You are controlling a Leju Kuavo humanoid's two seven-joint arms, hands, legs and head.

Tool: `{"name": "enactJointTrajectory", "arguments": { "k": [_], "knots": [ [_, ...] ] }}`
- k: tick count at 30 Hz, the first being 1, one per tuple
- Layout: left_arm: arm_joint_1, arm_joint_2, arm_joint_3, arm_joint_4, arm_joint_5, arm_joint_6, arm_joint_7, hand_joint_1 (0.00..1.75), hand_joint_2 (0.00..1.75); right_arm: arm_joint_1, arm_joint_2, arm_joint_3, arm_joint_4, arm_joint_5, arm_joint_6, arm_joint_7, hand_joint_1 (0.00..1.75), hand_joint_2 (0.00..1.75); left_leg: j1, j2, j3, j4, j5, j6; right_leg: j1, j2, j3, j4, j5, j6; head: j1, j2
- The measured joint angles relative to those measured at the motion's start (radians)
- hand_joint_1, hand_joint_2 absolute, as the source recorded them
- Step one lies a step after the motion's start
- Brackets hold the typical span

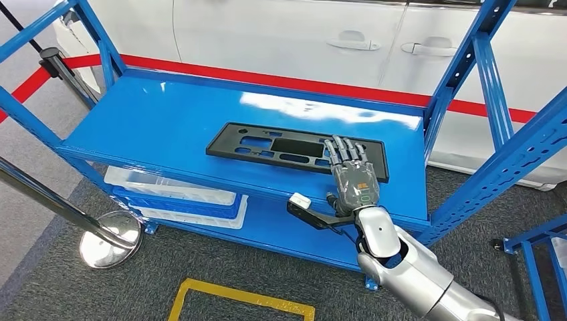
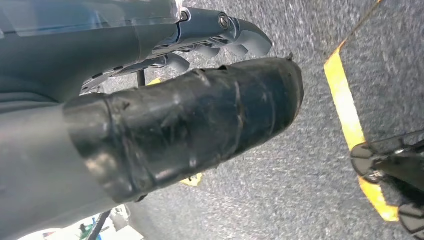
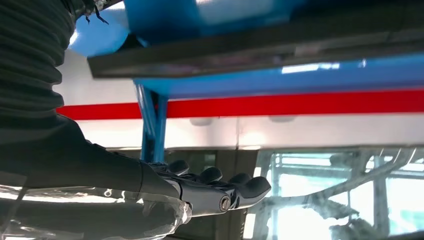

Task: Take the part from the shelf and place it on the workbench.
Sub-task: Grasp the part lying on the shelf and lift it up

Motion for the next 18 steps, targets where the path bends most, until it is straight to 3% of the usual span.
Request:
{"name": "enactJointTrajectory", "arguments": {
  "k": [2,4,6,9,11,13,14,15,18],
  "knots": [
    [0.001,0.000,-0.002,0.000,0.001,0.000,-0.001,0.00,0.00,-0.006,0.014,0.008,0.035,-0.008,-0.011,-0.007,0.00,1.75,-0.005,0.000,0.046,-0.117,0.073,0.014,0.004,0.001,0.007,0.000,-0.005,0.000,0.000,0.000],
    [0.000,0.002,-0.004,0.000,0.003,0.001,-0.003,0.00,0.00,-0.018,0.025,0.012,0.065,-0.016,-0.024,-0.013,0.00,1.75,-0.012,0.000,0.095,-0.220,0.111,0.028,0.007,0.002,0.010,-0.002,-0.008,0.004,0.001,0.000],
    [-0.002,0.003,-0.006,0.000,0.004,0.002,-0.004,0.00,0.00,-0.026,0.034,0.015,0.091,-0.023,-0.032,-0.018,0.00,1.75,-0.017,-0.001,0.108,-0.245,0.109,0.034,0.007,0.001,0.011,-0.005,-0.009,0.012,0.002,0.000],
    [-0.002,0.003,-0.008,0.000,0.004,0.004,-0.004,0.00,0.00,-0.036,0.048,0.021,0.129,-0.031,-0.038,-0.030,0.00,1.75,-0.011,0.000,0.124,-0.269,0.114,0.042,0.008,0.000,0.009,0.009,-0.025,0.027,0.003,0.000],
    [-0.001,0.003,-0.009,0.000,0.004,0.005,-0.004,0.00,0.00,-0.046,0.056,0.024,0.157,-0.034,-0.044,-0.037,0.00,1.75,-0.007,0.003,0.135,-0.281,0.117,0.049,0.005,-0.001,-0.034,0.098,-0.073,0.035,0.005,0.000],
    [-0.001,0.002,-0.011,0.000,0.004,0.004,-0.004,0.00,0.00,-0.051,0.065,0.028,0.188,-0.037,-0.050,-0.044,0.00,1.75,-0.006,0.002,0.137,-0.282,0.114,0.053,-0.001,-0.001,-0.100,0.217,-0.116,0.042,0.006,0.000],
    [-0.002,0.002,-0.013,0.000,0.004,0.004,-0.005,0.00,0.00,-0.051,0.069,0.031,0.204,-0.039,-0.052,-0.046,0.00,1.75,-0.005,0.001,0.138,-0.280,0.112,0.053,-0.004,-0.001,-0.120,0.245,-0.114,0.046,0.006,0.000],
    [-0.002,0.001,-0.014,0.000,0.004,0.004,-0.005,0.00,0.00,-0.052,0.074,0.034,0.220,-0.039,-0.053,-0.049,0.00,1.75,-0.004,-0.001,0.140,-0.278,0.108,0.052,-0.007,-0.001,-0.123,0.238,-0.093,0.048,0.006,0.000],
    [0.001,0.000,-0.017,0.000,0.004,0.004,-0.006,0.00,0.00,-0.062,0.085,0.040,0.258,-0.039,-0.055,-0.052,0.00,1.75,-0.001,-0.004,0.145,-0.259,0.089,0.038,-0.012,-0.002,-0.059,0.081,0.007,0.050,0.007,0.000]
  ]
}}
